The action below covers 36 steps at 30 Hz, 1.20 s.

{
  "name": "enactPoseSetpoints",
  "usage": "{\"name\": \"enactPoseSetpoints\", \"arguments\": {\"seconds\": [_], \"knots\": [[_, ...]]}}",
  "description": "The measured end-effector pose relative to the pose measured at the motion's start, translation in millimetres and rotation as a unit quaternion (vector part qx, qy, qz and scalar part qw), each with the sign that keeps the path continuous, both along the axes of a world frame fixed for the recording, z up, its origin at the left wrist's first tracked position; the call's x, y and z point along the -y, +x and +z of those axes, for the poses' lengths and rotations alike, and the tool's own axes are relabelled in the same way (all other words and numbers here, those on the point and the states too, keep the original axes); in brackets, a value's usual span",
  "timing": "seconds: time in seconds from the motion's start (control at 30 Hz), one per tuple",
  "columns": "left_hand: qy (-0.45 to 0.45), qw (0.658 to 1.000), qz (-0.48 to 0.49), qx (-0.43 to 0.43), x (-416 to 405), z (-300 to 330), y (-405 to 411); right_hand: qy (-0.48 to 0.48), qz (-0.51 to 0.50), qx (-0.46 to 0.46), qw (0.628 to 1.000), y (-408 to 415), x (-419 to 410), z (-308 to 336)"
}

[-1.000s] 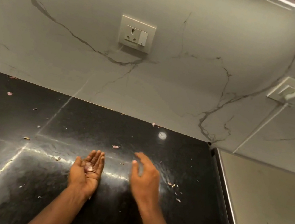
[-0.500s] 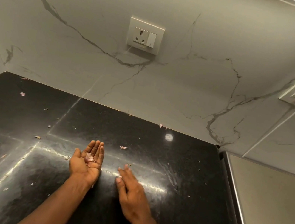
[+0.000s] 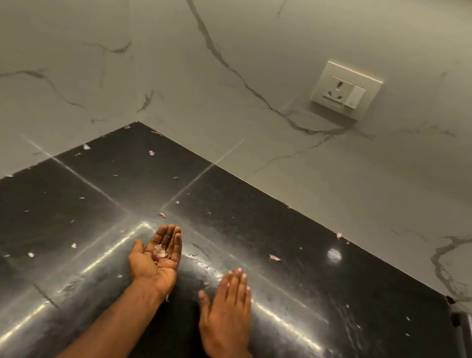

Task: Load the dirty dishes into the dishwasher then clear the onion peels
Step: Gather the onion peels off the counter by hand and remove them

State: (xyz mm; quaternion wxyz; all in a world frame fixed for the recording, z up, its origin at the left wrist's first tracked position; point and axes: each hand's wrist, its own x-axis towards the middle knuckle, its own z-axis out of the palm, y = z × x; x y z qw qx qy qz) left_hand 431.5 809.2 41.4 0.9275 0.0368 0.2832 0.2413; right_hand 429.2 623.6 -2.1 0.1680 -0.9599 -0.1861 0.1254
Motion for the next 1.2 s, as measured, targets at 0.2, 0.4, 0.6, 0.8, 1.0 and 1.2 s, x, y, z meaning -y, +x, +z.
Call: {"name": "enactPoseSetpoints", "arguments": {"seconds": [0.2,0.4,0.6,0.8,1.0,1.2], "knots": [[0.005,0.999,0.034,0.004,-39.5,-1.7,-24.2,0.028,0.304,0.043,0.951,13.8,-48.5,4.9],[-0.009,0.999,0.037,0.003,-57.1,-7.6,-33.7,0.041,0.198,0.165,0.965,80.9,-10.1,-11.8],[-0.036,0.999,0.014,0.000,-48.8,-15.7,-28.1,-0.005,-0.033,0.030,0.999,128.9,43.1,4.7],[-0.054,0.998,-0.015,-0.009,-24.8,-20.0,-20.9,0.054,0.041,0.028,0.997,65.2,8.5,6.6],[-0.056,0.998,-0.033,-0.016,-14.4,-20.9,-25.7,0.050,0.104,0.119,0.986,40.8,8.5,5.4],[-0.051,0.998,-0.011,-0.024,-6.8,-18.2,-47.1,0.051,-0.012,0.051,0.997,60.1,-4.6,30.4]]}}
